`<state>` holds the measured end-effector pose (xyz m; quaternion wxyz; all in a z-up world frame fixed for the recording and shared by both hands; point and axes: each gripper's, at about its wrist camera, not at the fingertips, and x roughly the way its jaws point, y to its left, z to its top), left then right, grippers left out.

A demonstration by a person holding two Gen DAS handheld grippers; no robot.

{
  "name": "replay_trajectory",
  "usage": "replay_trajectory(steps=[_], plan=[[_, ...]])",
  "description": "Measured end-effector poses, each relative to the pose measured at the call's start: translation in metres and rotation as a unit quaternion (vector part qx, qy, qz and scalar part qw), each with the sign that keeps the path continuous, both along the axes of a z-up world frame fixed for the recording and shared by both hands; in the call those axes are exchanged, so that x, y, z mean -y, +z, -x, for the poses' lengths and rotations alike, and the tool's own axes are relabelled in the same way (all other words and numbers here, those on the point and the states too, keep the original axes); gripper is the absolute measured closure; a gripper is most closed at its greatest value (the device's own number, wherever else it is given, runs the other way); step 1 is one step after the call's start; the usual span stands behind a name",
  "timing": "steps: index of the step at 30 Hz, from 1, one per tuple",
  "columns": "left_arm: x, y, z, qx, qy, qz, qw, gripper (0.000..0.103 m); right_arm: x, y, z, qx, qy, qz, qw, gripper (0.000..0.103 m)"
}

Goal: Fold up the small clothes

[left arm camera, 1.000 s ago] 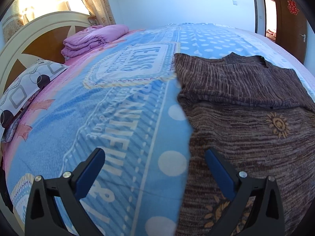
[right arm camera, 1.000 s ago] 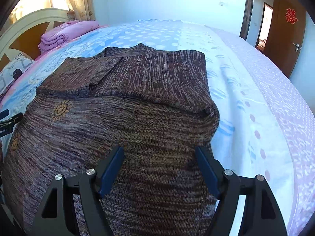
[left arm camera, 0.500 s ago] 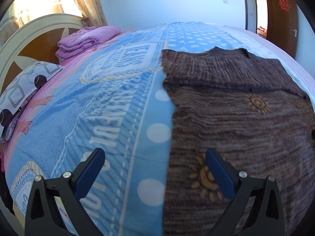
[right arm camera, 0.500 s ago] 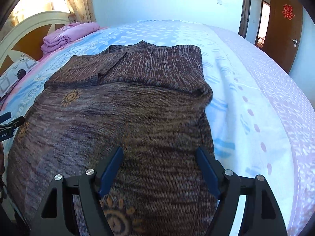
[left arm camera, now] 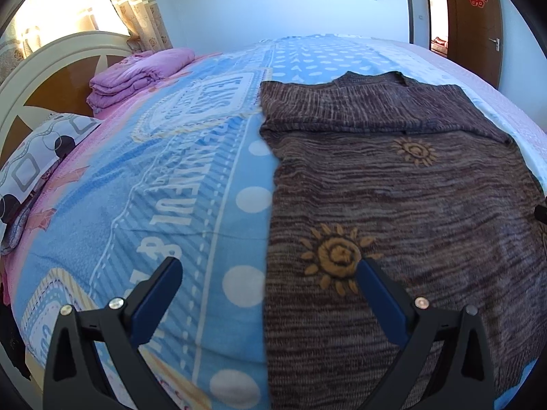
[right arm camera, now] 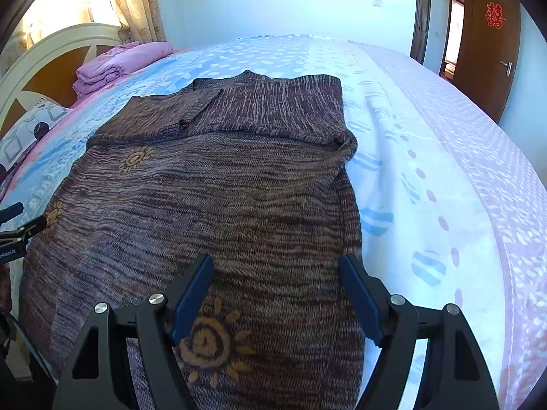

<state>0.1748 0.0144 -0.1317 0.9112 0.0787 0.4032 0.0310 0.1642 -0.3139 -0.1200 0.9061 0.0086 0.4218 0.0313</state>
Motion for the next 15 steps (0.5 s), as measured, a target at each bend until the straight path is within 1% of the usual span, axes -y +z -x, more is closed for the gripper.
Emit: replay_trajectory(steps=[6, 12, 15], plan=[[0.002, 0.000, 0.012, -0.007, -0.010, 0.002, 0.9999, 0.000, 0.001, 0.001, 0.015, -0.002, 0.000, -0.006, 1.000, 0.026], [0.001, -0.002, 0.034, -0.014, -0.027, -0.001, 0.9995, 0.000, 0.001, 0.002, 0.036, -0.006, 0.002, -0.009, 1.000, 0.026], [-0.001, -0.002, 0.042, -0.015, -0.028, -0.003, 0.9995, 0.000, 0.000, 0.002, 0.048, -0.005, 0.005, -0.012, 1.000, 0.026]])
